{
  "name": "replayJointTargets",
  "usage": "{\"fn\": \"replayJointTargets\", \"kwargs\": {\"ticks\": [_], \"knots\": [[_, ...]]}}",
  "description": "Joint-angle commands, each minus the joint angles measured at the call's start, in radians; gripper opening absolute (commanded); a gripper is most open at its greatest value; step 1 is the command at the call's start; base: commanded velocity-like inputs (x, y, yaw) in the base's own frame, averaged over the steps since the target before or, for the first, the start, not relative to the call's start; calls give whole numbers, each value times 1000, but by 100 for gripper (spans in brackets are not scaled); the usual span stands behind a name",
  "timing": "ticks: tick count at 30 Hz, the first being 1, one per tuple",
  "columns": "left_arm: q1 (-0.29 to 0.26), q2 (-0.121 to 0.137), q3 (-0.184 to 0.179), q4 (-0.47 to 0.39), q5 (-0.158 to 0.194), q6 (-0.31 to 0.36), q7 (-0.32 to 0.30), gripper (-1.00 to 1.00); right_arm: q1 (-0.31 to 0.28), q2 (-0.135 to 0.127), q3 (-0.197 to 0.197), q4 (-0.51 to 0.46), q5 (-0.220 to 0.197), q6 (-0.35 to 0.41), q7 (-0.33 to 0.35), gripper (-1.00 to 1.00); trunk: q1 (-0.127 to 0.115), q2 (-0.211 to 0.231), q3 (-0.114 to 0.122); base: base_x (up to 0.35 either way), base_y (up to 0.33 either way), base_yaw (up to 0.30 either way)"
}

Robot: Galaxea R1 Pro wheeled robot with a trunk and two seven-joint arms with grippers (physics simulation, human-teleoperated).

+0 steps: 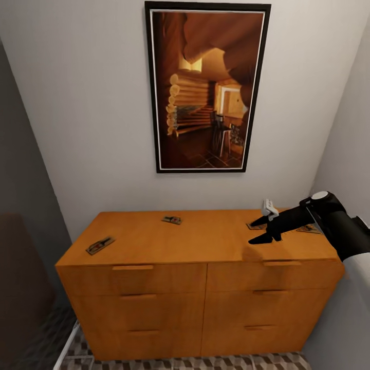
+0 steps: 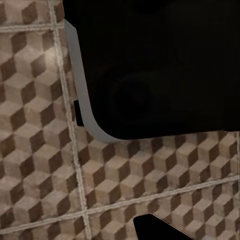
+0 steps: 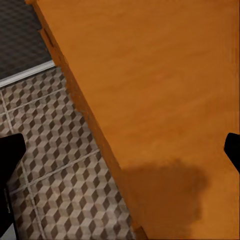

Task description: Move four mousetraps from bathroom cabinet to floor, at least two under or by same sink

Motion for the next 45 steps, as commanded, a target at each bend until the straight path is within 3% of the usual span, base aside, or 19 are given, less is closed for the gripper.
{"fn": "replayJointTargets", "kwargs": {"ticks": [1, 11, 33, 45], "knots": [[-2, -1, -8, 4, 0, -7, 5, 100, -1, -1, 2, -1, 5, 11, 5, 100, 1, -1, -1, 333, 0, 0], [-2, -9, -8, 5, 1, -7, 5, 100, -1, -1, 7, 7, 6, 10, 5, 100, 1, -1, -1, 277, 0, 0], [-2, -11, -8, 5, 1, -7, 4, 100, -1, -1, 9, 72, 10, 3, 3, 100, 1, -1, -1, 73, -18, 0], [-2, -12, -8, 5, 1, -7, 1, 100, -1, -1, 61, 74, 10, 3, 1, 100, 1, -1, -1, 155, -123, 0]]}}
